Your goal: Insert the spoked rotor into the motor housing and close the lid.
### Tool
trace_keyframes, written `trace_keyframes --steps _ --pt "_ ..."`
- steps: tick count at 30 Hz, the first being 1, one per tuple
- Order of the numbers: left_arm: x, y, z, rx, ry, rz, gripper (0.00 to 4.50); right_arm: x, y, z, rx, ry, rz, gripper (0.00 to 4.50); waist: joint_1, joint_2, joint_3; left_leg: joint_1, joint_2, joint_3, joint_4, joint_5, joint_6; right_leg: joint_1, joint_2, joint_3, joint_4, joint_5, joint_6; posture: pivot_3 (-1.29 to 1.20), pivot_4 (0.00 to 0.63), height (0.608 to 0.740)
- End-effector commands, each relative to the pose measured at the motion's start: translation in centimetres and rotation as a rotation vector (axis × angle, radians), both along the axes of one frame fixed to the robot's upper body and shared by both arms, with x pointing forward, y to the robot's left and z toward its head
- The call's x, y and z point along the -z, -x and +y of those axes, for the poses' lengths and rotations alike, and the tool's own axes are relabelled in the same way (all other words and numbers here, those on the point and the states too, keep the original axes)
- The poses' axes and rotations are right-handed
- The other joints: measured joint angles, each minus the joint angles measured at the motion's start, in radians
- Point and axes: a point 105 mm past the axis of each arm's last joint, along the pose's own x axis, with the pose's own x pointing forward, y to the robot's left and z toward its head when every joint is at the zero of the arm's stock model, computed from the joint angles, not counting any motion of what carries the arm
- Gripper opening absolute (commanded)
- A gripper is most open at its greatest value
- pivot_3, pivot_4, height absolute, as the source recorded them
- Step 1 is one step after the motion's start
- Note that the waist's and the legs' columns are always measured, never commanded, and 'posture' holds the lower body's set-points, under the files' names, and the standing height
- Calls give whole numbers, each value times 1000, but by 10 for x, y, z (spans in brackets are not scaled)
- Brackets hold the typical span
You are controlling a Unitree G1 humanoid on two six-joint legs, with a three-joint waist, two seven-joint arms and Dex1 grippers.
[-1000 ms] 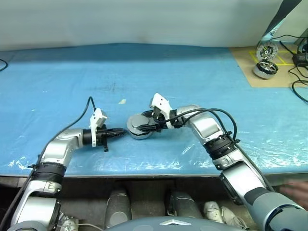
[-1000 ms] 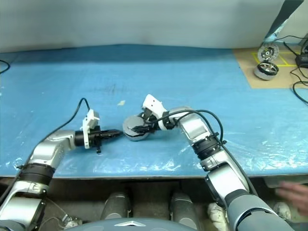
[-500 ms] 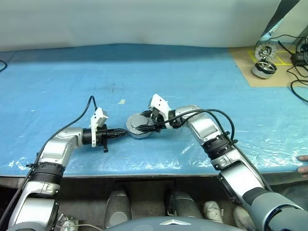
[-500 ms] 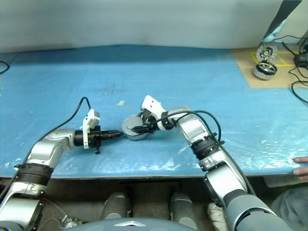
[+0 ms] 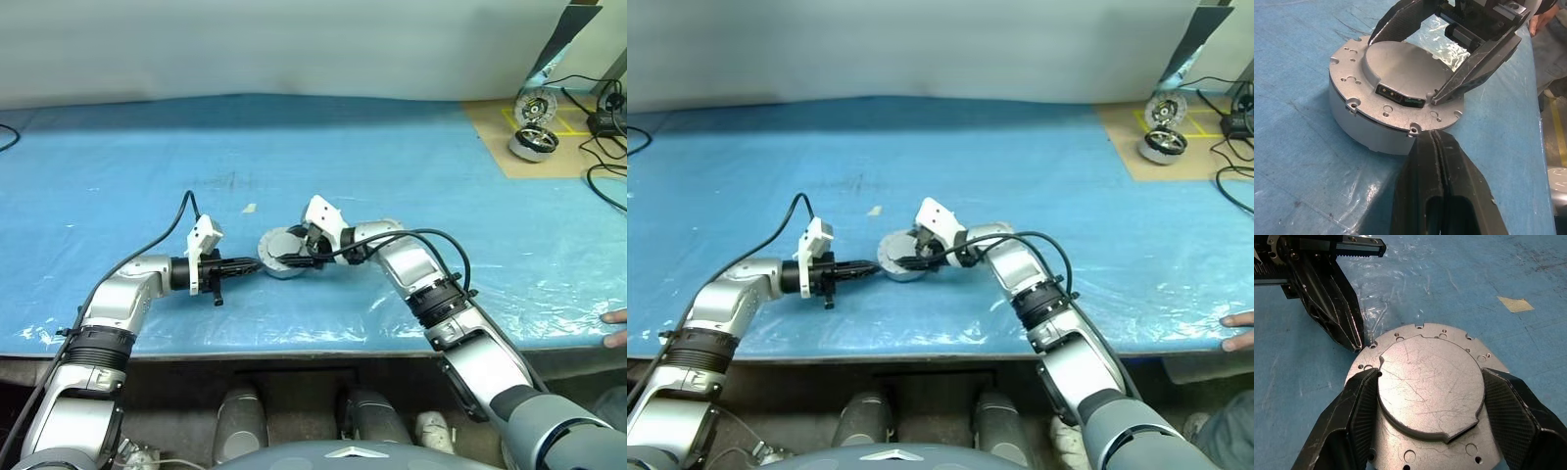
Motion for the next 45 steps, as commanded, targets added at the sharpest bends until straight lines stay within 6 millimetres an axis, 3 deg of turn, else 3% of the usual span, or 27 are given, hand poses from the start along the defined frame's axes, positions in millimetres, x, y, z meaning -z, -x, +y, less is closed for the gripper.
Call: trace_keyframes --steps 1,8,13,18,24,37,42,45 --pt "-10 -3 -1 9 7 -30 0 42 4 -26 63 125 109 2958 2 0 0 0 0 0 -1 0 0 0 0 0 0 0 0 0 150 740" --pt "-36 -9 -14 21 128 -16 0 72 12 -37 120 158 162 2958 15 1 -1 2 0 0 -1 0 0 2 0 0 -1 0 0 0 150 740" --pt "-49 2 -36 40 203 -28 0 87 24 -42 135 157 211 2958 20 5 -5 13 -1 2 -7 0 0 10 -1 3 -5 0 0 0 150 740" --pt "-19 -16 -38 -58 41 -32 0 88 40 -47 110 129 260 2958 23 13 -12 15 -2 2 -13 0 1 14 -1 3 -13 -1 2 0 150 740" --pt "6 -31 -30 -137 -53 -63 0 84 42 -48 112 126 250 2958 24 8 -16 12 -3 2 -19 0 0 15 -1 2 -18 -4 7 0 150 740" --pt "24 -7 -56 43 -58 -59 0 75 35 -46 140 100 210 2958 26 10 -18 13 -5 1 -21 -1 0 15 -2 2 -19 -6 7 0 150 740" --pt "29 -5 -50 56 -94 -62 0 63 25 -45 181 31 193 4476 31 11 -19 13 -5 1 -23 -1 0 15 -3 2 -19 -7 7 0 150 740" --pt "30 -6 -47 56 -103 -62 0 53 23 -44 169 5 193 4476 33 11 -19 13 -6 2 -23 -1 1 15 -4 2 -19 -7 7 0 150 740"
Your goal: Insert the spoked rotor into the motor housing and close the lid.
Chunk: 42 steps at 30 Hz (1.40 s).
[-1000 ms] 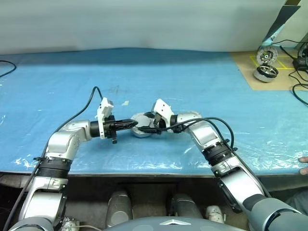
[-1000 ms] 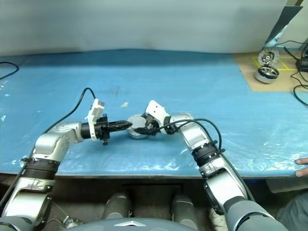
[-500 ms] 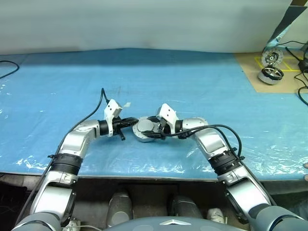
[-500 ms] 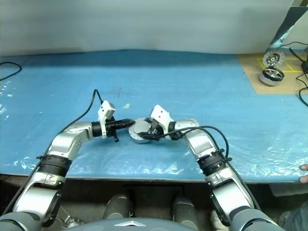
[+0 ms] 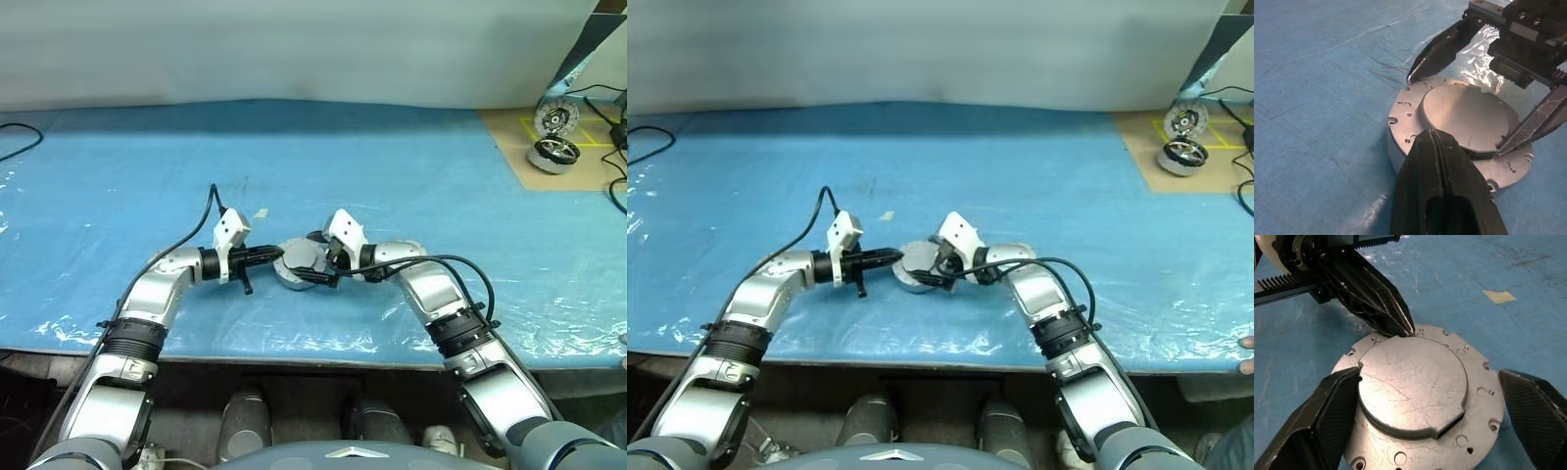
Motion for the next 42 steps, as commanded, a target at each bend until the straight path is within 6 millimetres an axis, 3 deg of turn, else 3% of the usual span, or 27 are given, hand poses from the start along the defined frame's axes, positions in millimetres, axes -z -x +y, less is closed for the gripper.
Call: trace_keyframes --steps 1,10,19,32,42 --pt "25 13 -9 77 -61 83 0 30 7 -16 34 63 139 4476 1 0 0 0 0 0 0 0 0 0 0 0 0 0 0 0 150 740" --pt "23 14 -12 93 -66 79 0 -32 -5 -15 -24 0 -125 4476 14 0 2 -8 -1 0 -2 0 0 -9 0 0 0 0 1 0 150 740" --pt "16 15 -11 101 -79 74 0 -67 5 -16 -100 -61 -207 4476 11 -5 11 -20 1 0 1 1 -1 -20 3 -1 3 3 5 0 150 740" --pt "16 14 -8 85 -93 68 0 -56 5 -13 -94 -108 -78 4476 12 -6 12 -20 3 -2 5 1 -1 -18 3 -4 5 4 4 0 150 740" --pt "17 14 -3 74 -94 73 0 -81 -8 -28 33 -296 63 4476 13 -6 12 -20 3 -2 9 1 -1 -16 3 -4 6 4 3 0 150 740"
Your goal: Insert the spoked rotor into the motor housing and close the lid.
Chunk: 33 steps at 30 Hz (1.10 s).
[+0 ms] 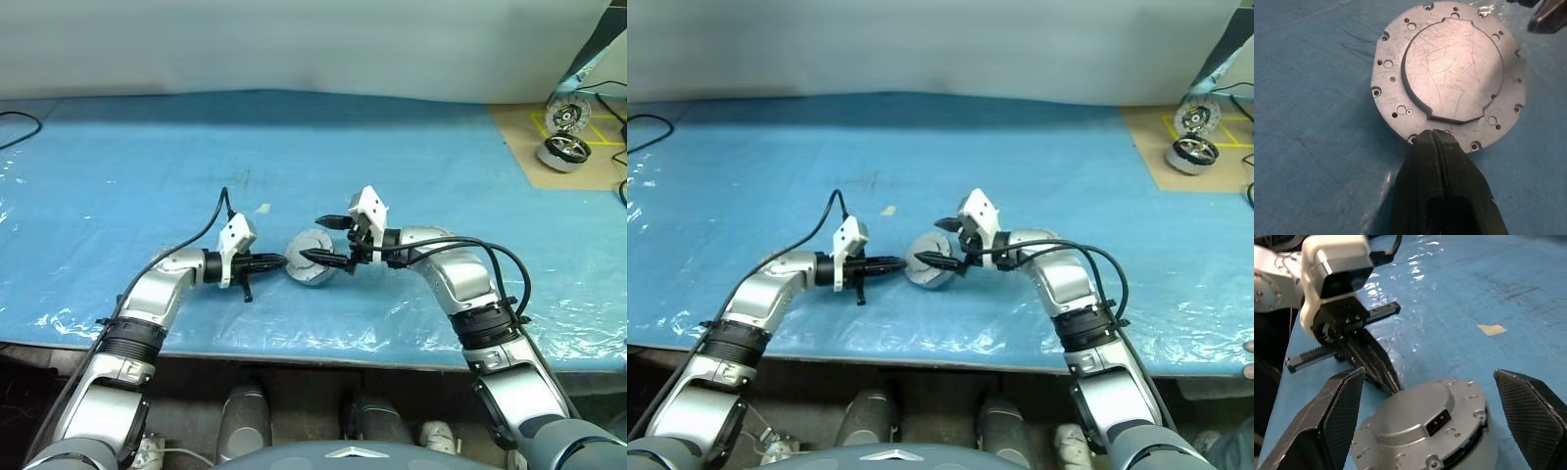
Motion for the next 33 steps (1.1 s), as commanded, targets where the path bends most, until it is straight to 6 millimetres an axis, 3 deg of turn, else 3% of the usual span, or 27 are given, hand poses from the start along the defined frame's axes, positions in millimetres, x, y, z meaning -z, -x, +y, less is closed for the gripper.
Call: trace_keyframes --steps 1,8,11,16,20,25,28,33 --pt "14 3 3 -2 -38 50 0 -22 -7 -12 49 -101 66 4476 1 0 0 0 0 0 0 0 0 0 0 0 0 0 0 0 150 740" --pt "12 -5 4 -7 -36 47 0 -4 9 -22 59 -199 469 4476 3 -1 1 -1 1 0 1 0 0 -1 1 -2 0 1 -1 0 150 740" --pt "11 -8 4 -10 -34 46 0 -2 16 -20 44 -223 537 4476 3 -1 2 -1 1 -1 1 0 0 -1 2 -5 0 2 -3 0 150 740" --pt "6 -10 9 -15 -23 47 0 1 0 -39 167 -260 548 4476 2 -1 2 -1 1 0 1 0 0 -1 2 -5 0 2 -3 0 150 740" --pt "-13 -10 11 -23 79 43 0 -4 -8 -58 239 -268 483 4476 3 0 3 -2 1 0 1 0 0 -1 1 -5 0 2 -3 0 150 740" --pt "-41 -11 7 -32 226 50 0 -8 -13 -66 283 -263 394 4476 2 0 4 -2 1 0 1 0 0 -1 1 -5 1 2 -4 0 150 740" --pt "-49 -16 4 -48 253 43 0 -29 -10 -57 240 -205 156 4476 2 0 4 -3 1 0 1 0 0 -2 2 -6 1 2 -4 0 150 740" --pt "-53 -15 3 -28 288 63 0 -24 -10 -34 178 166 -304 4476 -2 -1 4 -5 1 0 2 0 0 -5 2 -6 2 3 -3 0 150 740"
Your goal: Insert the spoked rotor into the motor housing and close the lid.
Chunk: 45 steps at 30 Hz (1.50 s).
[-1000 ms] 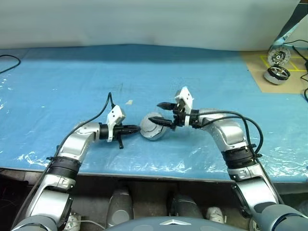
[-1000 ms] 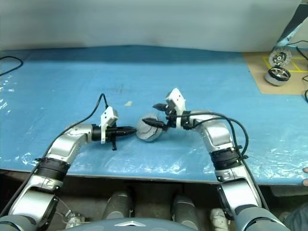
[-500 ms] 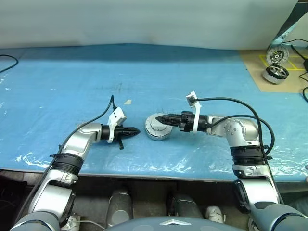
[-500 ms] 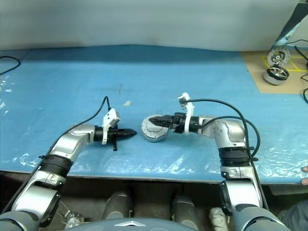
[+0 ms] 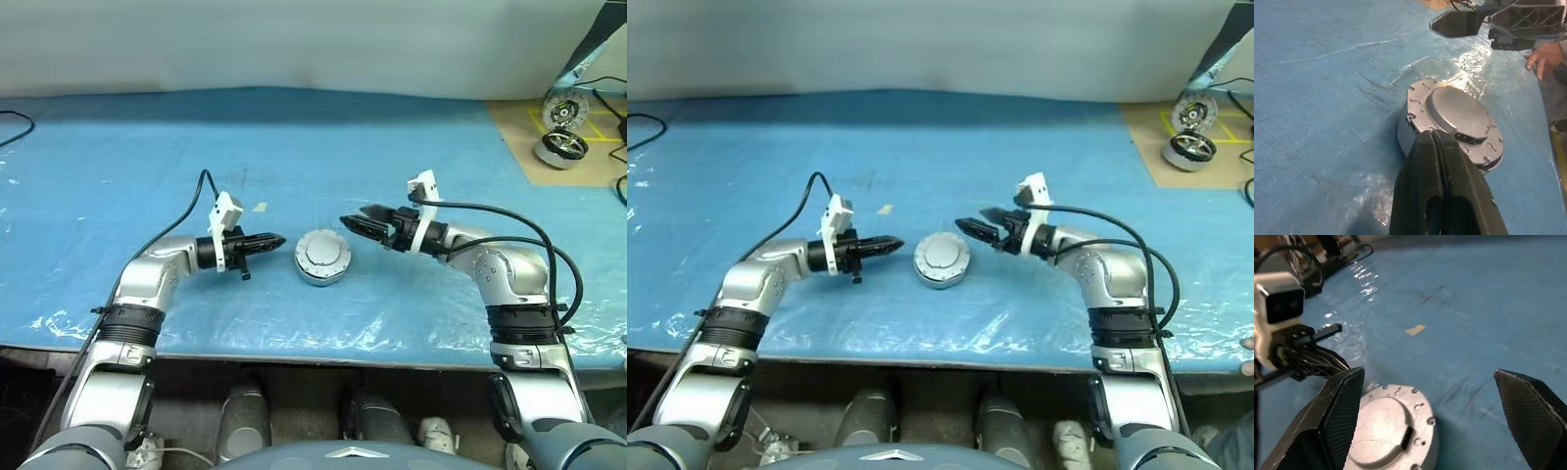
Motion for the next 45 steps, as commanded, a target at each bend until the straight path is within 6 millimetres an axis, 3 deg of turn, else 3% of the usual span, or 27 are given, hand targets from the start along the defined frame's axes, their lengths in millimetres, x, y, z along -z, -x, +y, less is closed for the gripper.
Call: trace_keyframes --steps 1,7,12,16,19,24,27,30,37,45 --pt "-19 3 1 33 54 -41 0 -5 10 24 -127 204 -262 4476 0 0 0 0 0 0 0 0 0 0 0 0 0 0 0 0 150 740" --pt "-14 23 0 136 21 -100 0 27 29 37 -304 260 -174 4476 -1 -1 1 -1 0 0 0 0 0 0 0 0 0 0 0 0 150 740" --pt "-2 34 0 185 -51 -153 0 21 30 41 -342 193 -125 4476 0 -1 1 -1 0 -1 2 0 0 0 0 0 1 0 0 0 150 740" --pt "2 34 0 170 -68 -163 0 33 20 37 -302 224 -107 4476 -1 -1 1 0 1 -1 4 0 0 0 0 1 5 0 0 0 150 740" --pt "4 33 1 161 -72 -160 0 46 23 35 -325 272 -89 4476 -1 -1 1 0 1 -1 5 0 0 0 0 1 5 0 -1 0 150 740" --pt "6 30 2 149 -83 -157 0 52 24 37 -332 279 -93 4476 -1 -1 1 1 1 -1 6 0 1 0 0 2 7 0 -1 0 150 740" --pt "7 30 3 148 -88 -157 0 50 23 39 -322 255 -93 3878 -2 -1 1 1 1 -1 6 0 1 0 0 2 8 0 -1 0 150 740" --pt "7 30 3 148 -89 -157 0 47 23 41 -319 251 -93 2968 -2 -1 1 1 1 -1 6 0 1 0 0 2 8 0 -1 0 150 740" --pt "9 30 3 148 -95 -156 0 42 19 43 -288 221 -66 2971 -9 -1 1 1 1 -1 8 0 1 0 0 2 10 0 -1 0 150 740" --pt "10 29 0 147 -99 -154 0 52 17 40 -278 269 -63 2971 -15 -1 1 1 1 -1 9 0 1 0 0 2 10 0 -1 0 150 740"
